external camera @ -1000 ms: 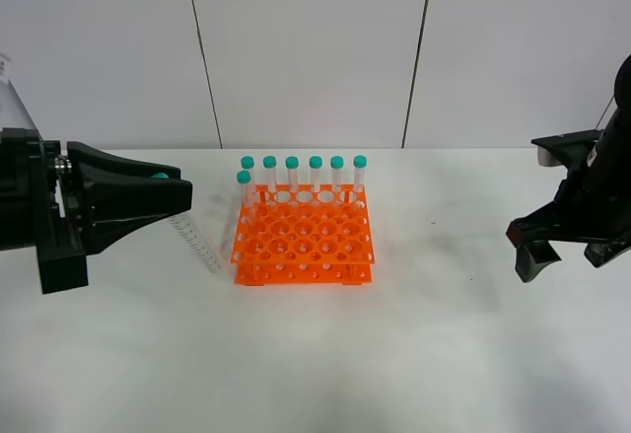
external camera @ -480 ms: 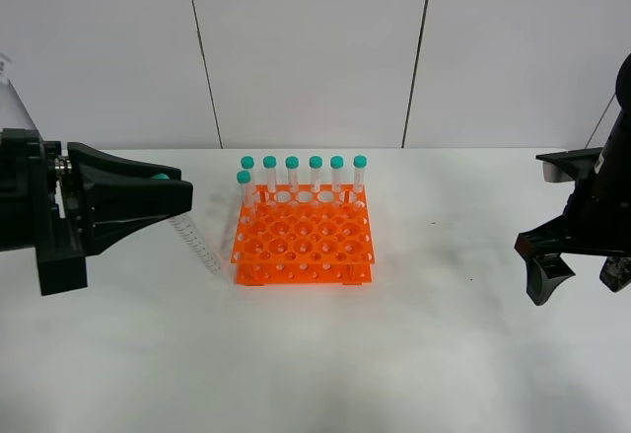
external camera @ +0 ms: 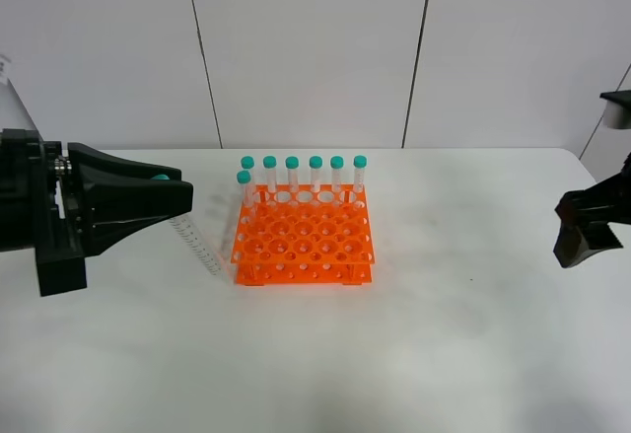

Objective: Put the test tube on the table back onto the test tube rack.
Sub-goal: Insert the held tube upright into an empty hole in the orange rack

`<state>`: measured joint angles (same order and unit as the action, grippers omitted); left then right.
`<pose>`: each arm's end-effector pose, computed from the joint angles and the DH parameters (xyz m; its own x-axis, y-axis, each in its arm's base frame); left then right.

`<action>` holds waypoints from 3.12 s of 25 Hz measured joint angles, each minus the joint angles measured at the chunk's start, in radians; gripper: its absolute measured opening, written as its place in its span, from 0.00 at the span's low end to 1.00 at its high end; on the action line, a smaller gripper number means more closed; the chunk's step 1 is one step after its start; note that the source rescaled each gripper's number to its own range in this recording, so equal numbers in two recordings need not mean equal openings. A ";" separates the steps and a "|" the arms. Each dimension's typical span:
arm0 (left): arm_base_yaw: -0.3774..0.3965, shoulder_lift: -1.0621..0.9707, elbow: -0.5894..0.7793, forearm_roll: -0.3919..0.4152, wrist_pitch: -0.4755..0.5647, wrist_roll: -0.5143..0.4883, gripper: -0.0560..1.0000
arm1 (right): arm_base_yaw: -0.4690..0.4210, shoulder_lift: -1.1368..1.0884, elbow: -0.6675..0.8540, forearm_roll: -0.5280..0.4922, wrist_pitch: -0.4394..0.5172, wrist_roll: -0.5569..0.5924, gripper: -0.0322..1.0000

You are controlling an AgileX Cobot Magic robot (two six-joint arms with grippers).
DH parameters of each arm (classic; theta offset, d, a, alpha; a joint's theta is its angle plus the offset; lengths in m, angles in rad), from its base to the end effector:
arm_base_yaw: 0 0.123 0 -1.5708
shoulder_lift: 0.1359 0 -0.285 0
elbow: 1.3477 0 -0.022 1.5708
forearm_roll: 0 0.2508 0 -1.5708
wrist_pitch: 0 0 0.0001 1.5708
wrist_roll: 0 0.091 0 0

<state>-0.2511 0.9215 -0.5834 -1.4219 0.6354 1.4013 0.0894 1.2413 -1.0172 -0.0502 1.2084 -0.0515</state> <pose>0.1585 -0.0959 0.3044 -0.3302 0.0971 -0.9389 0.7382 0.6464 -0.1928 0.2164 0.0151 0.3016 -0.9629 -0.1558 -0.2203 -0.1458 0.9874 -0.0611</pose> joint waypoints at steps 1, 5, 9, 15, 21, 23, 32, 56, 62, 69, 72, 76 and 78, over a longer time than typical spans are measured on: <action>0.000 0.000 0.000 0.000 0.000 0.000 0.06 | 0.000 -0.029 0.000 0.000 0.001 0.000 0.99; 0.000 0.000 0.000 0.000 0.000 0.000 0.06 | 0.000 -0.160 0.000 -0.003 0.003 0.000 0.99; 0.000 0.000 0.000 0.000 0.000 0.000 0.06 | 0.000 -0.295 0.000 -0.039 0.004 0.000 0.99; 0.000 0.000 0.000 0.000 0.000 0.000 0.06 | 0.000 -0.472 0.000 -0.081 0.005 0.008 0.99; 0.000 0.000 0.000 0.000 0.000 0.000 0.06 | 0.000 -0.613 0.000 -0.078 0.005 0.052 0.99; 0.000 0.000 0.000 0.000 0.001 0.000 0.06 | 0.000 -0.643 0.000 -0.073 0.005 0.061 0.99; 0.000 0.000 0.000 0.000 0.016 0.000 0.06 | 0.000 -0.763 0.017 -0.064 0.005 0.068 0.99; 0.000 0.000 0.000 0.000 0.019 -0.001 0.06 | 0.000 -1.246 0.447 -0.045 -0.139 0.138 0.99; 0.000 0.000 0.000 0.000 0.020 -0.001 0.06 | 0.000 -1.247 0.495 -0.039 -0.169 0.128 0.99; 0.000 0.000 0.000 0.000 0.022 -0.001 0.06 | 0.000 -1.247 0.523 0.001 -0.183 0.097 0.99; 0.000 0.000 0.000 0.000 0.022 -0.001 0.06 | 0.000 -1.247 0.523 0.004 -0.183 0.094 0.99; 0.000 0.000 0.000 0.000 0.022 -0.001 0.06 | 0.000 -1.247 0.523 0.004 -0.183 0.094 0.99; 0.000 0.000 0.000 0.000 0.022 -0.001 0.06 | 0.000 -1.247 0.523 0.004 -0.183 0.094 0.99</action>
<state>-0.2511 0.9215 -0.5834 -1.4219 0.6571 1.4003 0.0894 -0.0060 -0.4946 -0.0458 1.0255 0.0424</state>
